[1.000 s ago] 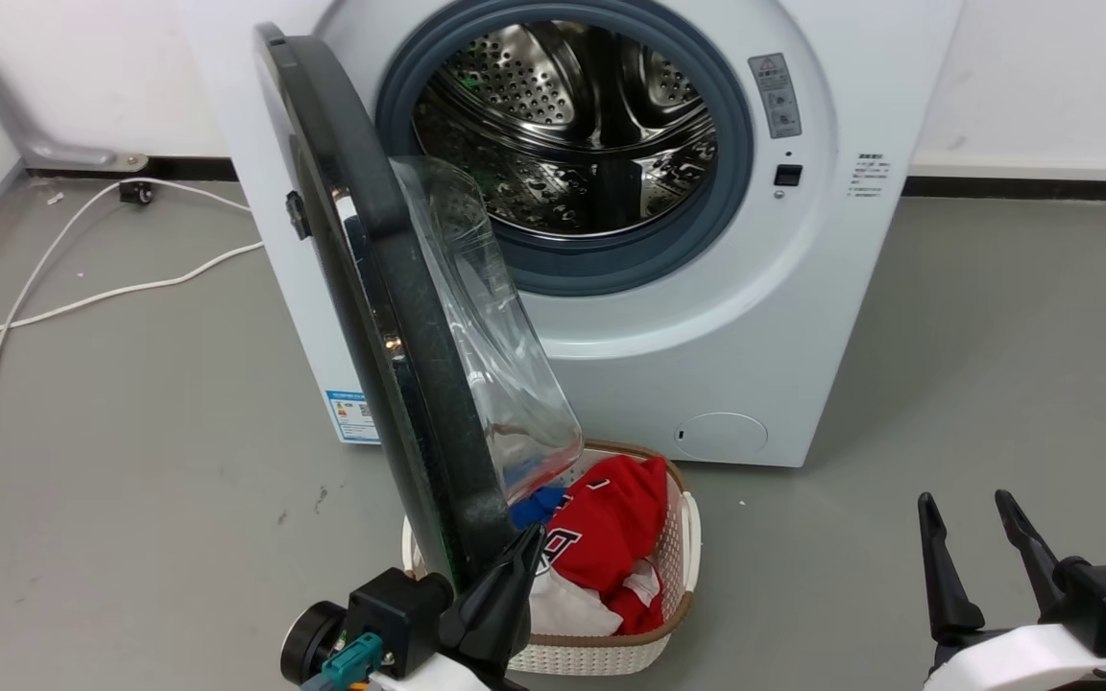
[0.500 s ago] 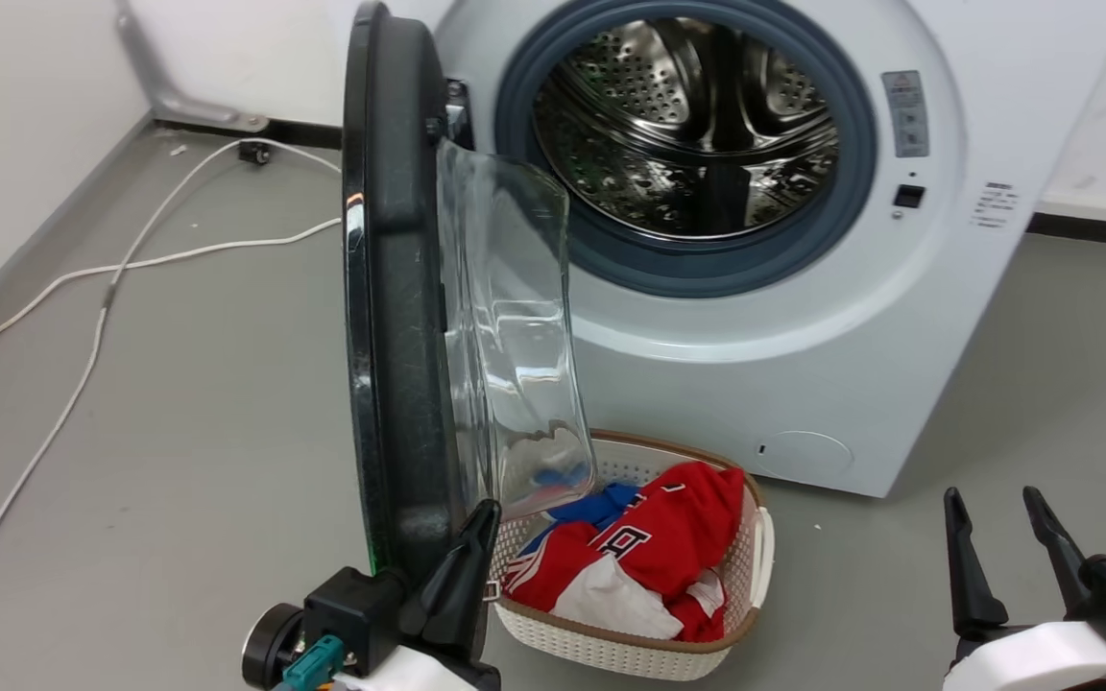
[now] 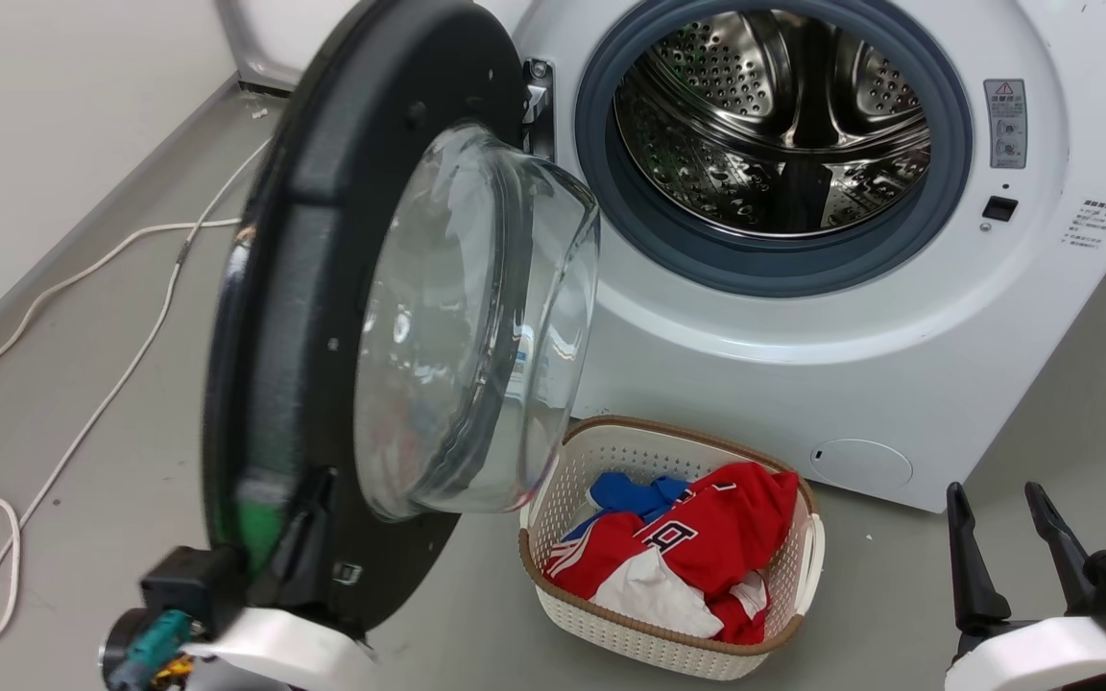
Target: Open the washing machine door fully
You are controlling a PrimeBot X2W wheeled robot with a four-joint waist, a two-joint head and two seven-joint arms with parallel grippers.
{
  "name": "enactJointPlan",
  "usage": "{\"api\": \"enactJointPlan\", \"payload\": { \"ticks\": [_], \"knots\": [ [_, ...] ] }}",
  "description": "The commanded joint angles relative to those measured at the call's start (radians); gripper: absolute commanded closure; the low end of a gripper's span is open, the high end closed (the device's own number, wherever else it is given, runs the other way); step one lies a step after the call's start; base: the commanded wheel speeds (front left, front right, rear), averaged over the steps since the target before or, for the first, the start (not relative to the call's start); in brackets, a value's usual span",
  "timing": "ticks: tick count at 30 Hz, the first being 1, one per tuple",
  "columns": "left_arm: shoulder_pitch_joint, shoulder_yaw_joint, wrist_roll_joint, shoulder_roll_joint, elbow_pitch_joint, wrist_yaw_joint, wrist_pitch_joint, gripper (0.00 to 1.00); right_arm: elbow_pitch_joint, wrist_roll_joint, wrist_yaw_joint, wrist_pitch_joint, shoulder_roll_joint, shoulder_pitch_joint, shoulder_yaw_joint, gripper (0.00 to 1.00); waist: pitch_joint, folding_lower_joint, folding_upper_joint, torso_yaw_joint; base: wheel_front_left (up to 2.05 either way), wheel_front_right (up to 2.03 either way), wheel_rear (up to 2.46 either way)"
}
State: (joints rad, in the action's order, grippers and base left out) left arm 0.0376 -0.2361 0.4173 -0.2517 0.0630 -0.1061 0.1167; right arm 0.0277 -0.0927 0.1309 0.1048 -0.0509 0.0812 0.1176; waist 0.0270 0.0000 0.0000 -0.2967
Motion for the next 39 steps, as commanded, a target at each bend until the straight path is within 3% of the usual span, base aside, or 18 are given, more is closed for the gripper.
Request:
{"api": "enactJointPlan", "payload": {
  "ticks": [1, 14, 23, 32, 39],
  "knots": [
    [-0.018, 0.020, 0.016, -0.008, -0.009, -0.003, 0.007, 1.00, 0.001, -0.005, 0.000, 0.001, 0.001, -0.016, -0.001, 0.00, -0.004, 0.0000, 0.0000, 0.001, 0.00, 0.00, 0.00],
    [-0.187, 0.196, 0.119, -0.124, -0.265, 0.040, 0.037, 1.00, 0.013, -0.001, 0.000, 0.000, 0.001, -0.038, -0.018, 0.00, -0.052, 0.0000, 0.0000, 0.054, 0.00, 0.00, 0.00],
    [-0.304, 0.260, 0.149, -0.201, -0.474, 0.065, 0.061, 1.00, 0.013, 0.005, 0.000, -0.001, 0.001, -0.059, -0.018, 0.00, -0.084, 0.0000, 0.0000, 0.087, 0.00, 0.00, 0.00],
    [-0.361, 0.278, 0.161, -0.225, -0.603, 0.077, 0.091, 1.00, 0.026, 0.001, 0.000, 0.003, 0.001, -0.061, -0.017, 0.00, -0.078, 0.0000, 0.0000, 0.099, 0.00, 0.00, 0.00],
    [-0.267, 0.270, 0.147, -0.197, -0.559, 0.062, 0.118, 1.00, 0.041, -0.015, 0.000, 0.010, 0.001, -0.031, -0.017, 0.00, -0.028, 0.0000, 0.0000, 0.102, 0.00, 0.00, 0.00]
  ]
}}
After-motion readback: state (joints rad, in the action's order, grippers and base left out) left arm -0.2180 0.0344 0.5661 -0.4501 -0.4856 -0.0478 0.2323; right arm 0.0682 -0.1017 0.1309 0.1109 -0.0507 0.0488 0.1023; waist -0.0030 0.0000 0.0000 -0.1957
